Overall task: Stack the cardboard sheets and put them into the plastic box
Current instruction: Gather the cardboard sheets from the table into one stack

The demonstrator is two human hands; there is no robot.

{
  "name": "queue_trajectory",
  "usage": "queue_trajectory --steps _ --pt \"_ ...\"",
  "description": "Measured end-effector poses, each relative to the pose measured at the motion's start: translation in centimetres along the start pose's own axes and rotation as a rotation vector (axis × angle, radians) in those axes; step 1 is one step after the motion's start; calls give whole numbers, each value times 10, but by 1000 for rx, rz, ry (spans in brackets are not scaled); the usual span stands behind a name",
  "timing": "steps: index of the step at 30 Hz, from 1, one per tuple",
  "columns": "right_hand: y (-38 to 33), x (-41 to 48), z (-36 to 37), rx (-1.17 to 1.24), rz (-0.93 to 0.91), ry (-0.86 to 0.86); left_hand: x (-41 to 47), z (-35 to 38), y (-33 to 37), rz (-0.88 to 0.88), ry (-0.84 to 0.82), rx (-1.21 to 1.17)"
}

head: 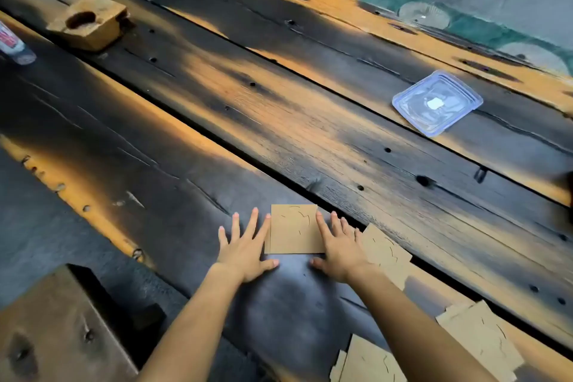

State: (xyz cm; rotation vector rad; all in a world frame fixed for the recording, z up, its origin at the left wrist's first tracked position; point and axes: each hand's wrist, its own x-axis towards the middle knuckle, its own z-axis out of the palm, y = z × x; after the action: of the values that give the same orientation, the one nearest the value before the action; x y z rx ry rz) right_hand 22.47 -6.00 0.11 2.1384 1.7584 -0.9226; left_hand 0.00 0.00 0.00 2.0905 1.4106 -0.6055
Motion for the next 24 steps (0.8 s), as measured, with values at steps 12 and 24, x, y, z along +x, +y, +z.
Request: queue_trajectory --steps 12,24 --pt "6 34 17 -66 -90 5 32 19 11 57 -42 58" --pt "6 14 26 -3 -140 92 30 12 2 165 60 77"
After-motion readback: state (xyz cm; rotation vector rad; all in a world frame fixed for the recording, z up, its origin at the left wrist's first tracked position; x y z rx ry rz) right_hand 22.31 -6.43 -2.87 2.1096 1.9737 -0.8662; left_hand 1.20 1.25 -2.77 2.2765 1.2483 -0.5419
